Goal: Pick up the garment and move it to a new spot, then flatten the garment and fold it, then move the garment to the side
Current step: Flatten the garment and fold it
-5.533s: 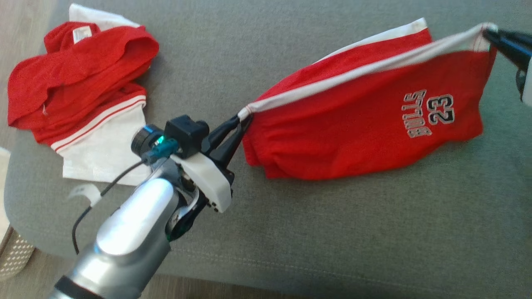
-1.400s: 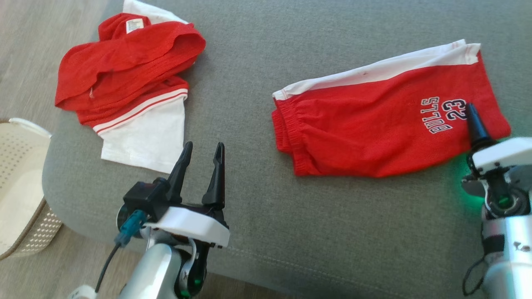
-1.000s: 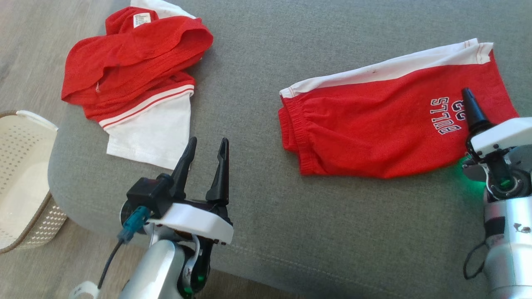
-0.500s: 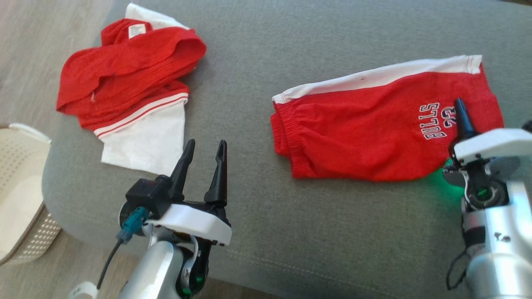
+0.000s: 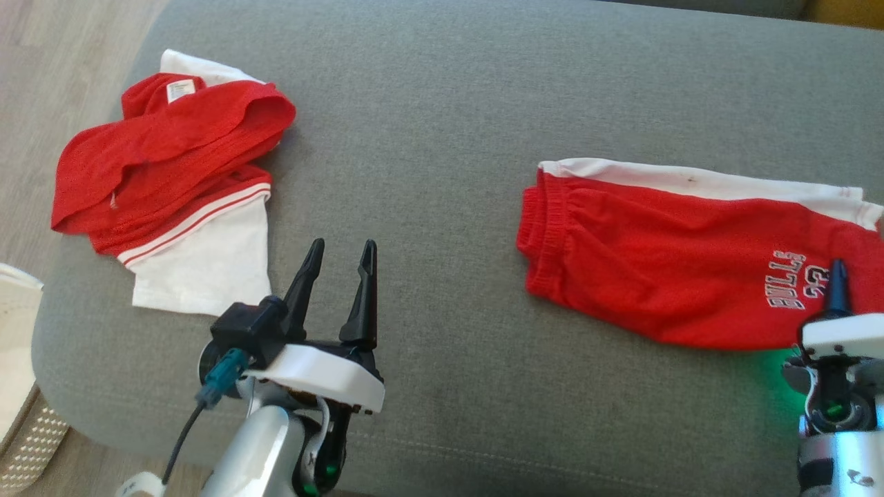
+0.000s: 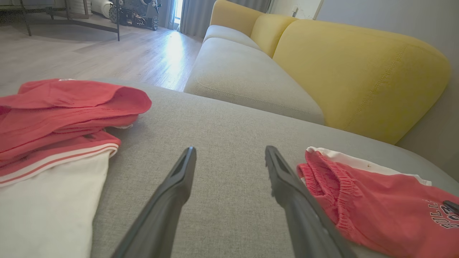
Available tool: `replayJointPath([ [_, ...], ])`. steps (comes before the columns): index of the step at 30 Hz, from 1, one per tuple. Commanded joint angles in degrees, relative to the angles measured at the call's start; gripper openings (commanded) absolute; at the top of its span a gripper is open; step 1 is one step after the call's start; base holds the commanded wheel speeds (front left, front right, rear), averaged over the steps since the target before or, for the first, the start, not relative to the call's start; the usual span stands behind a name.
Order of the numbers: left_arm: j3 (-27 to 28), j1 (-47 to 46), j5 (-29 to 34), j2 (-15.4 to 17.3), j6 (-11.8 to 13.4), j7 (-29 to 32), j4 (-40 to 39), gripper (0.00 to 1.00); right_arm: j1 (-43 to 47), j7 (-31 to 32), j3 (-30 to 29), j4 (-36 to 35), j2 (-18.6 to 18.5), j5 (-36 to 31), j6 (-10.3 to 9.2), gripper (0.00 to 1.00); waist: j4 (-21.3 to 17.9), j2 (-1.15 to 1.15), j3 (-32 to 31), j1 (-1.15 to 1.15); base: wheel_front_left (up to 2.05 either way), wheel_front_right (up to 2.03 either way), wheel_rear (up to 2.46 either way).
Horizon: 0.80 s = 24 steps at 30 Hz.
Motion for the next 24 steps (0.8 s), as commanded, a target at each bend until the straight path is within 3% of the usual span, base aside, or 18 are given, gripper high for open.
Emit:
replayJointPath([
  [1,1.9,-0.4,0.5,0.2,-0.1,-0.3,-1.6,1.0,-1.3,-0.4,1.2,-2.2,-0.2,-0.1,-0.03,0.0,-0.3,0.0,-0.1,0.0,0.0,0.0,0.0],
  [7,1.4,-0.6,0.7,0.2,-0.3,-0.3,-1.4,1.0,-2.8,-1.4,3.7,-2.9,-0.2,-0.9,-0.03,0.0,-0.4,0.0,-0.2,0.0,0.0,0.0,0.0],
  [19,1.5,-0.1,0.5,0.2,-0.3,-0.3,-1.0,1.0,-0.1,-3.1,21.7,-13.7,-0.2,4.7,-0.03,0.0,2.1,0.0,-1.8,0.0,0.0,0.0,0.0],
  [24,1.2,0.1,0.2,0.2,-0.1,-0.3,-1.2,1.0,1.0,-2.3,26.7,-14.9,-0.2,4.2,-0.03,0.0,3.1,0.0,-2.0,0.0,0.0,0.0,0.0],
])
